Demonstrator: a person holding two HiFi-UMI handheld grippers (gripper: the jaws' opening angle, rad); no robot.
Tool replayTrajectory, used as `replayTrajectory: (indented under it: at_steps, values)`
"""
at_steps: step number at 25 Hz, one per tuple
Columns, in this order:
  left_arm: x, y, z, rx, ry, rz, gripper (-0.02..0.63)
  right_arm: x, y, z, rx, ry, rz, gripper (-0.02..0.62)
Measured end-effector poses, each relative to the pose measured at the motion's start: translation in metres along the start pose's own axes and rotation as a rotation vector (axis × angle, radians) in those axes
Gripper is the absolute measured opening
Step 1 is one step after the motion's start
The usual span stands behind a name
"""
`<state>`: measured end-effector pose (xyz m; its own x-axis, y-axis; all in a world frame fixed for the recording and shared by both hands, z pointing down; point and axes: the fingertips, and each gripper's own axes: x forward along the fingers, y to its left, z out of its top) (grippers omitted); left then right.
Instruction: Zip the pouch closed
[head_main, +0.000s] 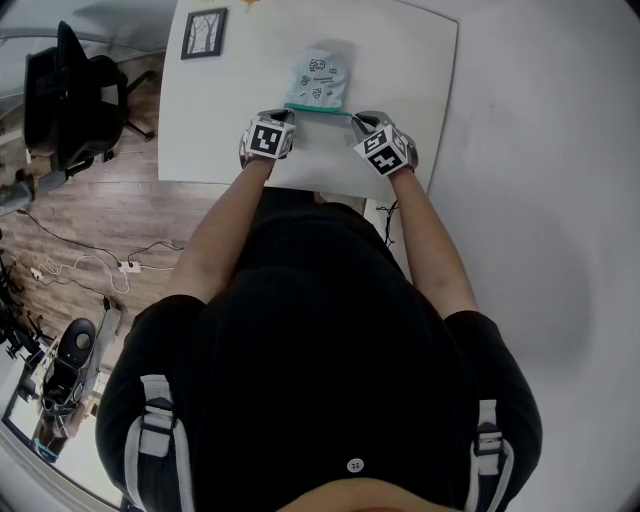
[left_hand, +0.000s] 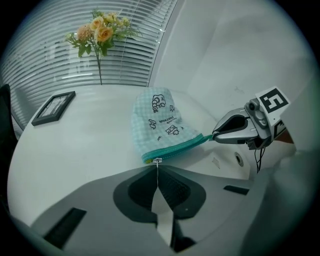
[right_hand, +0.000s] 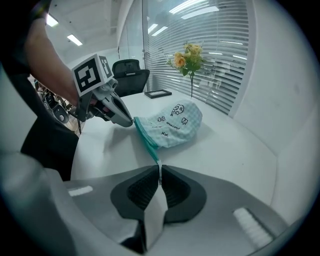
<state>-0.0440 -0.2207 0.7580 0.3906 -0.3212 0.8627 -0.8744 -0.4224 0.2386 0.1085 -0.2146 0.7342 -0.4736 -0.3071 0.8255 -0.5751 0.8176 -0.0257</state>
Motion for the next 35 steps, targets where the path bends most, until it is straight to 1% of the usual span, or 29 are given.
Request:
replayTrajectory:
  at_steps: [6, 9, 12, 16, 19, 21, 24, 28, 31, 35]
  values:
    - [0.002, -0.003, -0.011, 0.022, 0.02, -0.011, 0.011, 0.001, 0.002, -0.006, 0.012, 0.008, 0.013, 0.045]
    - [0.004, -0.007, -0.017, 0.023, 0.023, -0.03, 0.012, 0.003, 0.005, -0.008, 0.017, 0.01, 0.021, 0.049]
    - [0.0, -0.005, -0.023, 0.032, 0.031, -0.022, 0.012, 0.004, 0.008, -0.009, 0.018, 0.013, 0.027, 0.067]
    - [-0.008, -0.002, -0.027, 0.035, 0.022, -0.022, 0.012, 0.002, 0.011, -0.013, 0.025, 0.019, 0.041, 0.089]
    - [-0.02, -0.002, -0.029, 0.04, 0.009, -0.031, 0.014, -0.001, 0.014, -0.017, 0.042, 0.016, 0.046, 0.091]
    - [-0.029, -0.008, -0.026, 0.037, -0.027, -0.05, 0.015, -0.008, 0.016, -0.023, 0.05, 0.01, 0.044, 0.091]
    - [-0.041, -0.015, -0.017, 0.042, -0.109, -0.067, 0.015, -0.018, 0.02, -0.031, 0.054, 0.001, 0.036, 0.092]
    - [-0.061, -0.025, 0.0, 0.081, -0.198, -0.08, 0.015, -0.027, 0.025, -0.025, 0.057, -0.041, 0.029, 0.091]
    - [-0.082, -0.036, 0.017, 0.1, -0.271, -0.092, 0.015, -0.04, 0.03, -0.003, 0.055, -0.116, 0.028, 0.092]
    - [-0.119, -0.058, 0.044, 0.112, -0.384, -0.109, 0.015, -0.074, 0.032, 0.038, 0.117, -0.273, 0.028, 0.091]
